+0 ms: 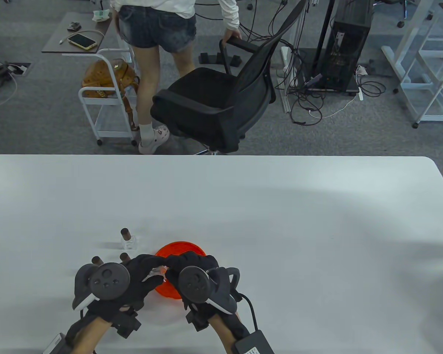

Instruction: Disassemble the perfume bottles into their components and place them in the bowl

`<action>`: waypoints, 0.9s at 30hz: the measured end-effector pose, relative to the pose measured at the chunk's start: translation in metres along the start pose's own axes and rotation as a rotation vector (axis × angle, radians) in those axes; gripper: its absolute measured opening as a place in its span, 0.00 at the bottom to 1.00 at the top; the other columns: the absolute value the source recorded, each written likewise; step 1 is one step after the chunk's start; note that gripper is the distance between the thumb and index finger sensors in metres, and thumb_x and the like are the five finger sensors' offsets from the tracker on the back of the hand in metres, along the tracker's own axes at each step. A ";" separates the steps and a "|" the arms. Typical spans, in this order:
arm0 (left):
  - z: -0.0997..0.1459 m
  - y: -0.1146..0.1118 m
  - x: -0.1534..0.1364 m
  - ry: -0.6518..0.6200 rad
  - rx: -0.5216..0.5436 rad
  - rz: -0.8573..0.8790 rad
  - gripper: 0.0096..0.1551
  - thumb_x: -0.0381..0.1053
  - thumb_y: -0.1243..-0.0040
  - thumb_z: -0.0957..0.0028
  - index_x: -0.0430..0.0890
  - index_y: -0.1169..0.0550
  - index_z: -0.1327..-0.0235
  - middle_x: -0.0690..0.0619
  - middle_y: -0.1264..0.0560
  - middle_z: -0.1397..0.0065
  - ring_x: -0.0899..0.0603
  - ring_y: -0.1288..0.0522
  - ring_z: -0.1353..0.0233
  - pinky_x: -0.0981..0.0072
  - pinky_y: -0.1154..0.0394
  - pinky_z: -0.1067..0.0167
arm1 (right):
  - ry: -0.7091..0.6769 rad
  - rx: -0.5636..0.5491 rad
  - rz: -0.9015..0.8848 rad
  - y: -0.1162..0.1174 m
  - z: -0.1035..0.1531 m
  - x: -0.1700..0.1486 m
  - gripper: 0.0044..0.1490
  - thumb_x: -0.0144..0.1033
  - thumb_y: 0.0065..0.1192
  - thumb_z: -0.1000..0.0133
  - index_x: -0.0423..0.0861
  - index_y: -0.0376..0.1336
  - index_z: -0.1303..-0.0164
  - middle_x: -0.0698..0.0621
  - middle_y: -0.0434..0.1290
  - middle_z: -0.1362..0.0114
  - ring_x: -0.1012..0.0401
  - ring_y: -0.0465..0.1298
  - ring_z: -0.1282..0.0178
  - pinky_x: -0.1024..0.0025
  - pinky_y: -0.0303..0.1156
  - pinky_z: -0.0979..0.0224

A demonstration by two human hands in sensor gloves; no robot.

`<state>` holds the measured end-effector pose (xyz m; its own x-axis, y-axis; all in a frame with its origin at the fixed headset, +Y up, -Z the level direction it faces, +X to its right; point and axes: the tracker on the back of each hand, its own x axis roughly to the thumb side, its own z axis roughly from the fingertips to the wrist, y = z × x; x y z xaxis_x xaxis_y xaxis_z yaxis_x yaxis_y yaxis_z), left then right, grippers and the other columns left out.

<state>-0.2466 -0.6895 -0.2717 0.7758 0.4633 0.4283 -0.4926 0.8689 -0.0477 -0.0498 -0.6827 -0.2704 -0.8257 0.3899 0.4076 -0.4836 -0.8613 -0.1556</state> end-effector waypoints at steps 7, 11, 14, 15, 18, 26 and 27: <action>-0.001 -0.001 0.000 0.003 0.005 -0.004 0.30 0.53 0.32 0.54 0.48 0.19 0.37 0.43 0.16 0.35 0.40 0.11 0.44 0.40 0.23 0.40 | -0.002 0.035 0.000 0.001 0.000 0.000 0.30 0.46 0.70 0.57 0.57 0.68 0.42 0.56 0.79 0.40 0.67 0.85 0.56 0.51 0.77 0.36; 0.000 -0.002 0.001 -0.009 -0.010 -0.009 0.30 0.53 0.31 0.54 0.48 0.18 0.37 0.43 0.16 0.35 0.40 0.11 0.43 0.40 0.23 0.40 | -0.003 0.017 0.010 -0.001 -0.001 0.000 0.25 0.51 0.66 0.57 0.58 0.74 0.50 0.57 0.84 0.53 0.67 0.86 0.66 0.52 0.79 0.39; 0.000 -0.001 0.003 -0.002 0.013 -0.020 0.30 0.53 0.32 0.54 0.48 0.19 0.37 0.43 0.16 0.35 0.40 0.11 0.44 0.41 0.23 0.40 | 0.004 0.034 -0.009 -0.001 0.000 -0.001 0.30 0.47 0.70 0.57 0.58 0.69 0.43 0.56 0.80 0.42 0.68 0.85 0.58 0.51 0.78 0.37; 0.000 0.000 0.002 0.000 0.020 -0.012 0.30 0.53 0.32 0.54 0.48 0.19 0.37 0.43 0.16 0.35 0.40 0.11 0.44 0.40 0.23 0.40 | 0.007 0.034 -0.018 -0.001 -0.001 -0.001 0.30 0.46 0.71 0.57 0.57 0.68 0.42 0.56 0.79 0.40 0.68 0.85 0.58 0.51 0.78 0.37; 0.000 0.000 0.000 -0.003 0.011 0.010 0.30 0.53 0.31 0.54 0.48 0.18 0.37 0.43 0.16 0.35 0.40 0.11 0.43 0.40 0.23 0.40 | 0.006 -0.001 -0.004 -0.002 -0.001 0.000 0.27 0.52 0.66 0.56 0.58 0.72 0.47 0.57 0.83 0.48 0.67 0.86 0.62 0.51 0.79 0.38; 0.001 0.002 0.001 0.005 0.019 0.012 0.30 0.53 0.31 0.54 0.47 0.19 0.37 0.43 0.16 0.35 0.40 0.11 0.44 0.40 0.23 0.40 | 0.002 0.002 0.001 -0.003 0.000 0.001 0.28 0.48 0.69 0.57 0.58 0.70 0.45 0.57 0.81 0.43 0.67 0.86 0.59 0.52 0.78 0.37; 0.001 0.002 0.001 0.001 0.017 0.015 0.30 0.53 0.31 0.54 0.48 0.18 0.37 0.43 0.16 0.35 0.40 0.11 0.43 0.40 0.23 0.40 | 0.002 -0.007 0.004 -0.003 0.000 0.001 0.27 0.52 0.66 0.57 0.58 0.72 0.47 0.57 0.83 0.49 0.67 0.86 0.62 0.51 0.79 0.38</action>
<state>-0.2474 -0.6877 -0.2703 0.7689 0.4762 0.4267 -0.5105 0.8590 -0.0387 -0.0493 -0.6801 -0.2694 -0.8283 0.3873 0.4049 -0.4823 -0.8606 -0.1635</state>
